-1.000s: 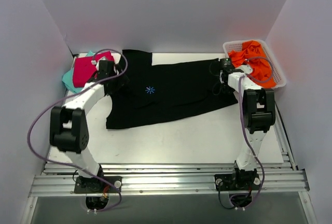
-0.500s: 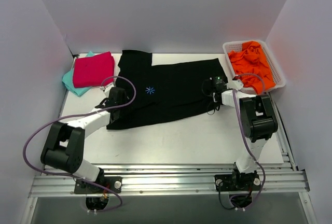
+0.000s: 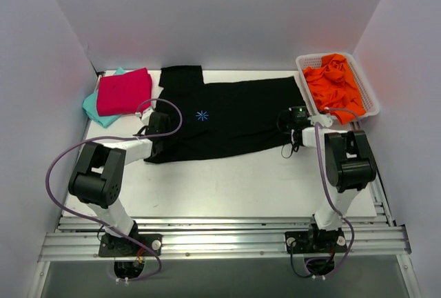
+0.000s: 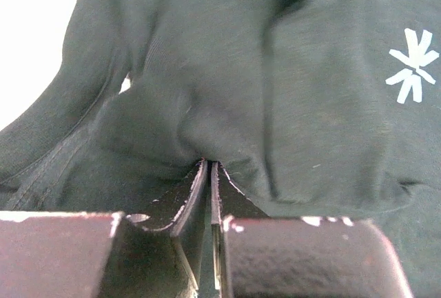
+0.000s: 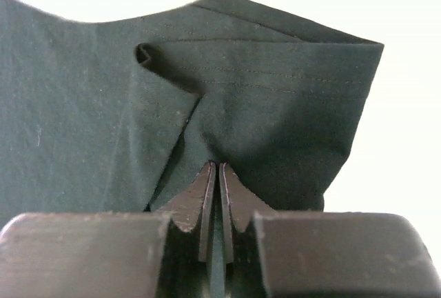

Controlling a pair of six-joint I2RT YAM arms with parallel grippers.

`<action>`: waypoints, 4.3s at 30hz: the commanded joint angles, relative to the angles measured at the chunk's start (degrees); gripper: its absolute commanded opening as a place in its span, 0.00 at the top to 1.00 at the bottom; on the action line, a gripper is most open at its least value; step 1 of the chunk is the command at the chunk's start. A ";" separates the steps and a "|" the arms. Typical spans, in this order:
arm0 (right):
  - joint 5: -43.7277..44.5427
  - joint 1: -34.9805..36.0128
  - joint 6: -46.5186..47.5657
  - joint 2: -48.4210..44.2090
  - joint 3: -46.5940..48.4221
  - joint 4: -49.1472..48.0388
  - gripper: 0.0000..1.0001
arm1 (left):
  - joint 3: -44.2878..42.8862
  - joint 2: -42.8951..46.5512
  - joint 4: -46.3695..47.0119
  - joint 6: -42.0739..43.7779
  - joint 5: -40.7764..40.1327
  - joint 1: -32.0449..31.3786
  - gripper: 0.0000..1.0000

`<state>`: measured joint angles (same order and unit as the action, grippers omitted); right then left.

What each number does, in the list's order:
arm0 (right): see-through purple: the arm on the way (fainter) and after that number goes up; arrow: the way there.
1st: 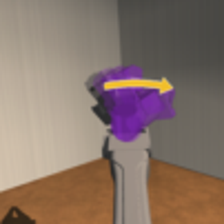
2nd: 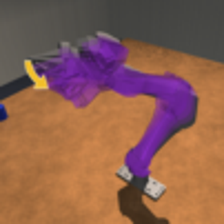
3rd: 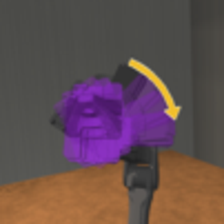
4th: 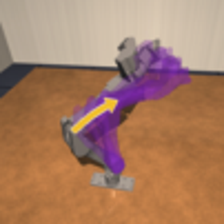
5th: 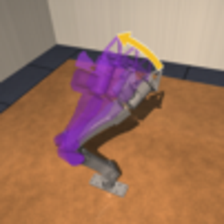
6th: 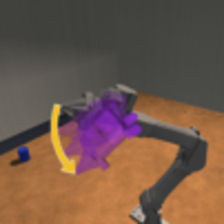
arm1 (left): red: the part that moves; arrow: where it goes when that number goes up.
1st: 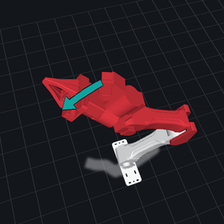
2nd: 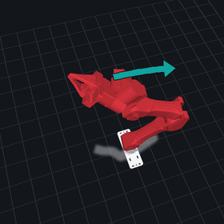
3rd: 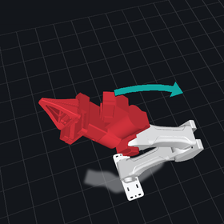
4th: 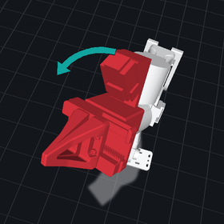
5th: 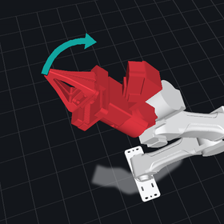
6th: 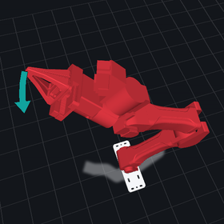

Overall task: Fold and stack the t-shirts
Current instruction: Fold the tshirt

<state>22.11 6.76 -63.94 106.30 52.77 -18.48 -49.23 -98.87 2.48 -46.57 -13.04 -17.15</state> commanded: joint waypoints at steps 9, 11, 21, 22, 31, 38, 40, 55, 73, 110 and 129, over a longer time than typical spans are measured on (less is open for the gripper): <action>11.20 2.11 -8.66 -20.22 -13.91 24.64 1.00 | 10.29 17.38 -15.65 -6.69 -7.53 -4.03 0.85; 10.15 2.20 -7.61 -23.41 -16.91 24.98 1.00 | 11.96 23.53 -18.11 -7.74 -7.88 -4.99 0.85; 12.96 4.13 -4.09 -50.46 -18.77 36.58 0.61 | 14.44 53.51 -35.61 -10.30 -10.69 -11.24 0.54; 13.40 4.13 -2.61 -51.53 -17.54 37.19 0.51 | 12.60 54.74 -35.35 -9.78 -10.78 -11.42 0.44; 16.74 5.80 4.25 -49.79 -4.43 39.06 0.14 | 2.92 29.46 -14.27 0.42 -5.95 -10.89 0.16; 12.17 5.98 10.24 -47.77 -8.30 29.55 0.16 | -5.51 6.80 0.95 1.30 -1.82 -10.19 0.62; 12.95 6.07 10.77 -46.63 -7.78 29.90 0.17 | -7.36 3.96 2.08 1.30 -0.59 -9.84 0.65; 14.98 6.07 12.61 -42.84 -7.60 28.15 0.17 | -9.49 2.35 -4.94 0.43 2.41 -9.75 0.44; 13.93 6.07 13.05 -39.86 -7.69 26.92 0.17 | -4.20 0.26 -0.90 -1.86 3.11 -10.54 0.39; 13.40 6.07 13.05 -37.04 -8.39 25.86 0.18 | -7.54 -4.31 2.26 -1.69 3.98 -10.45 0.98; 13.75 6.15 12.79 -38.27 -8.13 27.00 0.18 | -30.28 -18.18 7.08 2.44 10.82 -8.43 0.03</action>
<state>34.24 12.47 -51.27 69.12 44.49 7.31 -74.39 -111.55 4.58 -45.71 -7.07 -26.85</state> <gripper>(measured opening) 0.823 0.510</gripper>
